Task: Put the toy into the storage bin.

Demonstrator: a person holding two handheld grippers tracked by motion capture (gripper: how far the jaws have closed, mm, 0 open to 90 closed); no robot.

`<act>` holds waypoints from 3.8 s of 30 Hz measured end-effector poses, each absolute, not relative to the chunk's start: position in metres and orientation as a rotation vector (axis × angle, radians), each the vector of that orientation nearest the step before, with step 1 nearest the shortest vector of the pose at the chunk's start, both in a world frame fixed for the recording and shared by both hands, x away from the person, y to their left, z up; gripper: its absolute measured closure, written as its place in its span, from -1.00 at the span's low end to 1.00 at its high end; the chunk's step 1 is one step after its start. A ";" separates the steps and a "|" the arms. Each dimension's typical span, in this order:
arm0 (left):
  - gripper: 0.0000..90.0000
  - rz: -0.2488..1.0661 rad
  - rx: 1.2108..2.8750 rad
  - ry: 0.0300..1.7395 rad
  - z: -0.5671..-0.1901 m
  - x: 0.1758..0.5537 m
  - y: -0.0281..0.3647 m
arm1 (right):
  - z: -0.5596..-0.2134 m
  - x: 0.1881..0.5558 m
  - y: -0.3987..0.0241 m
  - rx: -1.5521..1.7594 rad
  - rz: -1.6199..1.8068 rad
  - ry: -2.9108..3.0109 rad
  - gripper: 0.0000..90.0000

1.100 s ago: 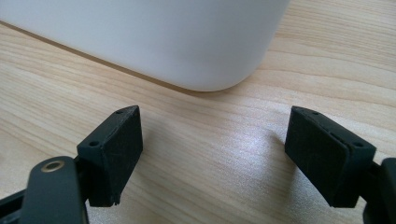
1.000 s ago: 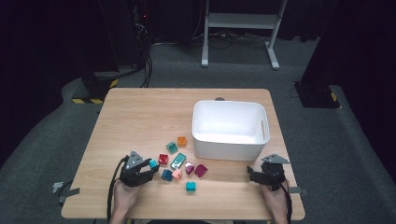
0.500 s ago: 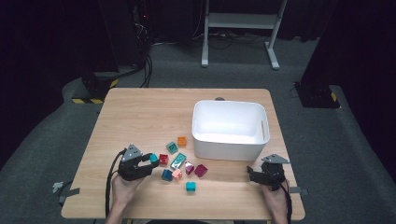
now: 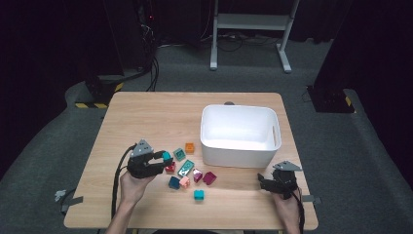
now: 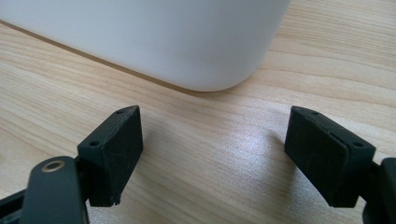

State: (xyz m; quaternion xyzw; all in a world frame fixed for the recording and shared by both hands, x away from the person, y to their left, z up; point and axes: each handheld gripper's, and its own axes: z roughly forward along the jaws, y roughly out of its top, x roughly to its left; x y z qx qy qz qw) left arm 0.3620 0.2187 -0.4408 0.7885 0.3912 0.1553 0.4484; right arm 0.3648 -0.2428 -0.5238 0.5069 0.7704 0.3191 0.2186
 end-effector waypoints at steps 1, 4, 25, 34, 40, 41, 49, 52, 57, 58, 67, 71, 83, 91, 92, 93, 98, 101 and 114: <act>0.21 0.373 1.940 0.959 -0.438 0.365 0.217 | -0.524 0.365 -0.243 1.403 0.883 2.132 -0.58; 0.21 0.360 1.923 0.939 -0.430 0.372 0.213 | -0.524 0.365 -0.243 1.402 0.883 2.132 -0.57; 0.21 0.306 1.889 0.825 -0.387 0.419 0.170 | -0.524 0.365 -0.243 1.402 0.883 2.132 -0.58; 0.21 0.285 1.874 0.787 -0.377 0.431 0.151 | -0.524 0.365 -0.243 1.402 0.883 2.133 -0.57; 0.21 0.280 1.889 0.776 -0.380 0.438 0.137 | -0.524 0.365 -0.243 1.403 0.883 2.132 -0.58; 0.21 0.276 1.890 0.774 -0.380 0.439 0.135 | -0.524 0.365 -0.243 1.403 0.883 2.132 -0.58; 0.21 0.265 1.899 0.757 -0.381 0.446 0.119 | -0.524 0.365 -0.243 1.403 0.883 2.133 -0.58; 0.21 0.261 1.914 0.756 -0.382 0.449 0.112 | -0.524 0.365 -0.243 1.402 0.883 2.132 -0.58; 0.21 0.249 1.927 0.753 -0.385 0.451 0.106 | -0.524 0.365 -0.243 1.402 0.883 2.132 -0.57; 0.21 0.247 1.932 0.752 -0.385 0.451 0.105 | -0.524 0.365 -0.243 1.402 0.883 2.132 -0.57; -0.11 0.267 1.903 0.745 -0.384 0.450 0.103 | -0.524 0.365 -0.243 1.402 0.883 2.132 -0.58; -0.16 0.264 1.909 0.755 -0.383 0.449 0.107 | -0.524 0.365 -0.243 1.402 0.883 2.132 -0.58; -0.17 0.295 1.897 0.776 -0.384 0.441 0.122 | -0.524 0.365 -0.243 1.403 0.883 2.132 -0.57; -0.17 0.337 1.882 0.811 -0.387 0.429 0.143 | -0.524 0.365 -0.243 1.402 0.883 2.132 -0.58; -0.17 0.339 1.876 0.817 -0.388 0.427 0.146 | -0.524 0.365 -0.243 1.402 0.883 2.133 -0.58; -0.17 0.342 1.872 0.823 -0.388 0.425 0.149 | -0.524 0.365 -0.243 1.403 0.883 2.132 -0.58; -0.17 0.382 1.864 0.847 -0.391 0.415 0.165 | -0.524 0.365 -0.243 1.402 0.883 2.132 -0.58; -0.18 0.398 1.861 0.865 -0.395 0.409 0.173 | -0.524 0.365 -0.243 1.403 0.883 2.132 -0.58; -0.18 0.436 1.862 0.970 -0.424 0.385 0.204 | -0.524 0.365 -0.243 1.404 0.883 2.131 -0.58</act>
